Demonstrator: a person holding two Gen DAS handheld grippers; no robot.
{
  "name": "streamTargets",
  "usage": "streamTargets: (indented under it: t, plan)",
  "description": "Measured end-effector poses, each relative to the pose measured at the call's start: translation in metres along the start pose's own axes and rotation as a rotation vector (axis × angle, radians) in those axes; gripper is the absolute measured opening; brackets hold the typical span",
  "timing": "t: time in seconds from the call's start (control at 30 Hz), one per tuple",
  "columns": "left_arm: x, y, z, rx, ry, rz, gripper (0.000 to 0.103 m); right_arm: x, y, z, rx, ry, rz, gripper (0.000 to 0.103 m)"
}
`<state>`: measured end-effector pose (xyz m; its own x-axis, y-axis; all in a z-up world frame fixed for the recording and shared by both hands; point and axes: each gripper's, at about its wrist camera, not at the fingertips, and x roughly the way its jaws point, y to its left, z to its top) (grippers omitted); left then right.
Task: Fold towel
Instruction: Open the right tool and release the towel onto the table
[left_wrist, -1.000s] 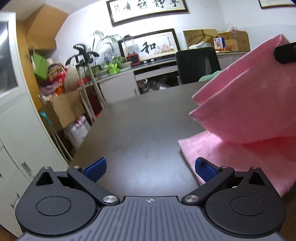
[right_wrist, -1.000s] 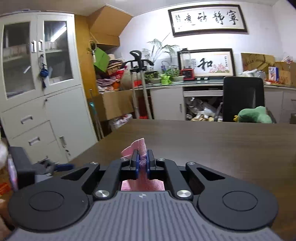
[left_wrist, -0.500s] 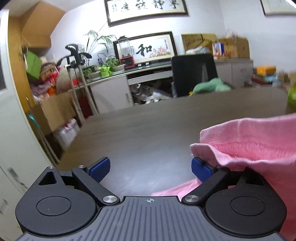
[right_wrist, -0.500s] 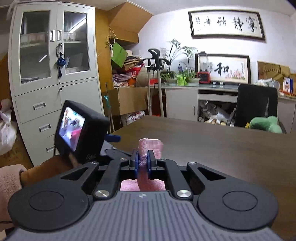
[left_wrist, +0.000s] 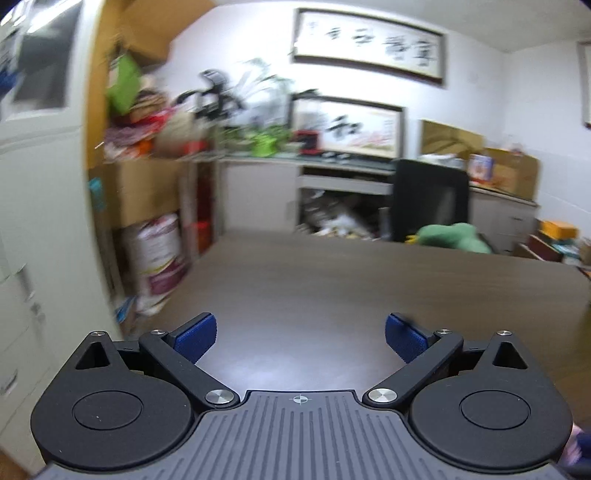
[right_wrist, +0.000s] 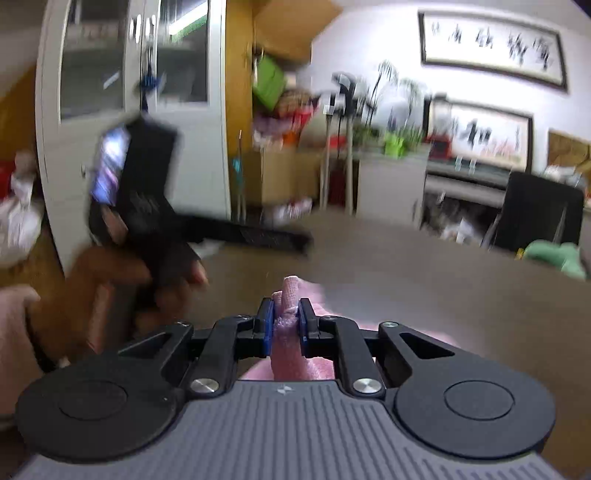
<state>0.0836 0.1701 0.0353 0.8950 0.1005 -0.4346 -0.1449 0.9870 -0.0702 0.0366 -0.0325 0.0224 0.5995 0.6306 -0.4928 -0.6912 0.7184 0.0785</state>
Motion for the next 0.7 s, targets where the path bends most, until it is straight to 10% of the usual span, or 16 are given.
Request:
streamTargets:
  t: [0.23, 0.6, 0.7]
  plan:
    - [-0.024, 0.036, -0.010, -0.027, 0.016, 0.060, 0.103, 0.009, 0.018, -0.011, -0.029, 0.103, 0.119, 0.053]
    - [-0.060, -0.055, -0.053, 0.343, -0.005, -0.117, 0.103, -0.079, -0.089, -0.017, 0.446, -0.163, 0.058, 0.054]
    - [-0.068, -0.083, -0.065, 0.468, -0.028, -0.129, 0.103, -0.067, -0.120, -0.043, 0.667, -0.099, 0.257, 0.054]
